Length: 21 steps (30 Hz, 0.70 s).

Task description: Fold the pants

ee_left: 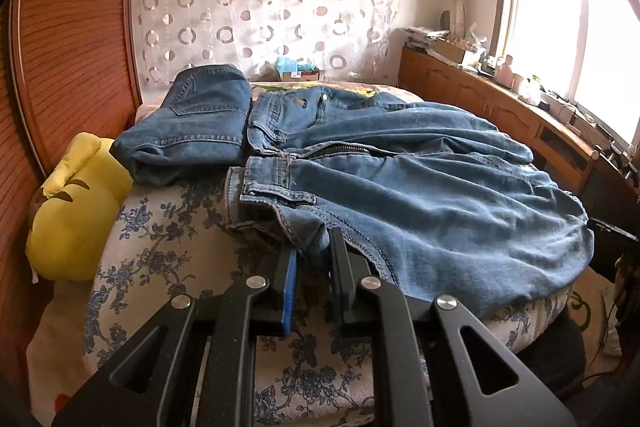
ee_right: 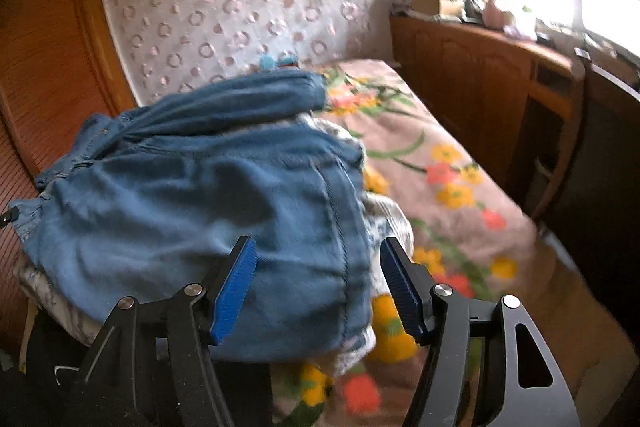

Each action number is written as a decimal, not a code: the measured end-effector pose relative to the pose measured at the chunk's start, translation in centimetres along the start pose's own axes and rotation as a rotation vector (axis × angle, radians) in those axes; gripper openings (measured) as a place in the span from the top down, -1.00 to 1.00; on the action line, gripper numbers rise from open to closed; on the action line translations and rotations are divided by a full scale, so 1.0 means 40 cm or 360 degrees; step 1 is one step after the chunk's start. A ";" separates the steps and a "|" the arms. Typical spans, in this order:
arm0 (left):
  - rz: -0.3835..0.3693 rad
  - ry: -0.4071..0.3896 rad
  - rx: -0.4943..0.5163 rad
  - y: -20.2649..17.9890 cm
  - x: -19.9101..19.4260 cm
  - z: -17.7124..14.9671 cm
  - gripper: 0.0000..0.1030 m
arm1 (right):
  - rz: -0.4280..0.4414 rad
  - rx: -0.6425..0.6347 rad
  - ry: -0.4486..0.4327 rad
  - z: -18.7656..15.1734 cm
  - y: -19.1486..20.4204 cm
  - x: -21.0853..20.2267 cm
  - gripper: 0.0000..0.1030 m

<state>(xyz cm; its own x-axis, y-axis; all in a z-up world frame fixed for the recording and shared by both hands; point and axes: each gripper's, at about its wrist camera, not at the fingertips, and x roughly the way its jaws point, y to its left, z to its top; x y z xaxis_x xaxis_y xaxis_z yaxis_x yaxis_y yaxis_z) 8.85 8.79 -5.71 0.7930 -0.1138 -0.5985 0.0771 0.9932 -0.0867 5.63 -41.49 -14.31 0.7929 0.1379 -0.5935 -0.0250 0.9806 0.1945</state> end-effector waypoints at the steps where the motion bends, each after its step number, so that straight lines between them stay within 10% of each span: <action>1: -0.0005 0.0000 -0.0002 0.001 0.001 0.001 0.70 | 0.0012 0.0034 0.0012 -0.013 -0.010 0.001 -0.28; 9: -0.0018 -0.0001 -0.0002 -0.001 0.006 0.005 0.70 | 0.0127 0.0160 0.0097 0.047 -0.048 0.017 -0.23; 16: -0.0043 -0.0010 0.0003 -0.008 0.015 0.016 0.70 | 0.0113 0.0070 0.0106 0.094 -0.023 0.008 0.58; 21: -0.0066 -0.0033 0.0021 -0.013 0.017 0.035 0.71 | 0.0049 -0.0021 0.0048 0.112 0.013 0.005 0.77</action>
<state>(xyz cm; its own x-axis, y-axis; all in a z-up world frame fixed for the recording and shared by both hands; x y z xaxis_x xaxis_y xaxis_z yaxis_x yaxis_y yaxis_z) 10.21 8.22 -4.95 0.8012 -0.1543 -0.5781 0.1179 0.9880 -0.1003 8.49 -41.56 -10.84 0.7731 0.1720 -0.6106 -0.0572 0.9775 0.2029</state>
